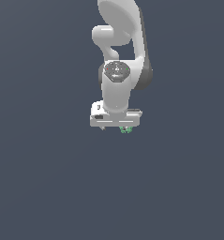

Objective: Pick up the object and move it to a goal position.

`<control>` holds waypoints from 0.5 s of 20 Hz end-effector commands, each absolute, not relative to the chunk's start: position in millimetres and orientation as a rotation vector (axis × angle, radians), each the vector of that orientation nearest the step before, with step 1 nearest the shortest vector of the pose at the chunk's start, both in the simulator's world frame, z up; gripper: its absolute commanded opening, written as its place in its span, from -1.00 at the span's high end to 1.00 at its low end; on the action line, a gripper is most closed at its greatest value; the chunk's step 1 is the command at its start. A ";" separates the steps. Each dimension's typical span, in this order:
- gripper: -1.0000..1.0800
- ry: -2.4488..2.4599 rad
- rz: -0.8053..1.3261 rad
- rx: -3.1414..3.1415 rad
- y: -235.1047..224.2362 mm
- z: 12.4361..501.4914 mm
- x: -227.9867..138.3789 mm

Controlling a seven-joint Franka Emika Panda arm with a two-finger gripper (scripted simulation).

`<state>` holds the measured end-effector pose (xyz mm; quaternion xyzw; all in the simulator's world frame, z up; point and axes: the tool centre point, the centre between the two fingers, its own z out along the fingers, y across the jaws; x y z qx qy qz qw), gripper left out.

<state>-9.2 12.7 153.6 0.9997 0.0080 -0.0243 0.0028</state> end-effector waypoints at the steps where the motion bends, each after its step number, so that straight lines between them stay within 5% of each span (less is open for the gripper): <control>1: -0.92 0.025 -0.076 3.135 12.7 153.6 -9.2; 10: -0.92 -0.090 -0.041 3.148 -15.1 160.8 -0.3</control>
